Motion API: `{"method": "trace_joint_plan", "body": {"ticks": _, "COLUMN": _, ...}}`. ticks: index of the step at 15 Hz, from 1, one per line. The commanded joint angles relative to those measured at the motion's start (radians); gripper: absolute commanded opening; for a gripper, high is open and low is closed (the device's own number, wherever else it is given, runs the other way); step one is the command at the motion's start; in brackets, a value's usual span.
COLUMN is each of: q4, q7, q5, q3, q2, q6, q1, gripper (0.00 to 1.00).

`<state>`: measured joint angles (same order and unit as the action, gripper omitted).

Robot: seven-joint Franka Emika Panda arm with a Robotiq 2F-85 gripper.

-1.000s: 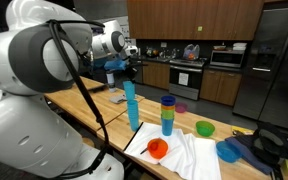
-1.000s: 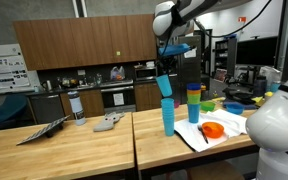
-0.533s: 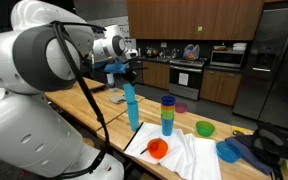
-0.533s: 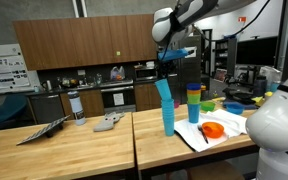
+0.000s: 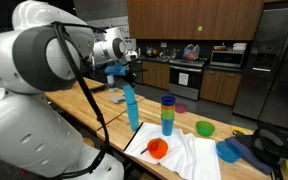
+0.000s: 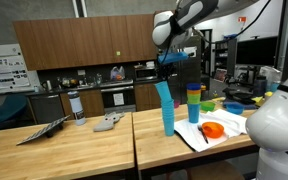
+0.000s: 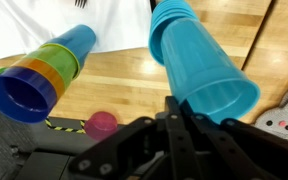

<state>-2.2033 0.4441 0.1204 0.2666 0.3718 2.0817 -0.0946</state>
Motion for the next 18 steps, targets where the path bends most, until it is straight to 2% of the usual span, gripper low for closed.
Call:
{"method": "trace_joint_plan", "body": {"ticks": 1, "q4": -0.016, "q7": 0.015, "q5": -0.001, "q3": 0.001, "q2": 0.012, "q6": 0.021, "q1": -0.002, "gripper": 0.01}}
{"method": "trace_joint_plan", "body": {"ticks": 11, "q4": -0.033, "q7": 0.014, "q5": -0.006, "q3": -0.008, "q2": 0.017, "q6": 0.037, "q1": 0.001, "gripper": 0.01}}
{"method": "trace_joint_plan", "body": {"ticks": 12, "q4": -0.032, "q7": 0.009, "q5": -0.008, "q3": -0.009, "q2": 0.017, "q6": 0.038, "q1": -0.001, "gripper": 0.3}}
{"method": "trace_joint_plan", "body": {"ticks": 13, "q4": -0.017, "q7": 0.01, "q5": -0.001, "q3": -0.004, "q2": -0.001, "q6": 0.021, "q1": 0.0, "gripper": 0.05}}
{"method": "trace_joint_plan", "body": {"ticks": 17, "q4": -0.02, "q7": 0.009, "q5": -0.001, "q3": -0.004, "q2": 0.0, "q6": 0.026, "q1": 0.0, "gripper": 0.29}}
{"method": "trace_joint_plan", "body": {"ticks": 18, "q4": -0.02, "q7": 0.009, "q5": -0.001, "q3": -0.004, "q2": 0.0, "q6": 0.027, "q1": 0.0, "gripper": 0.3}}
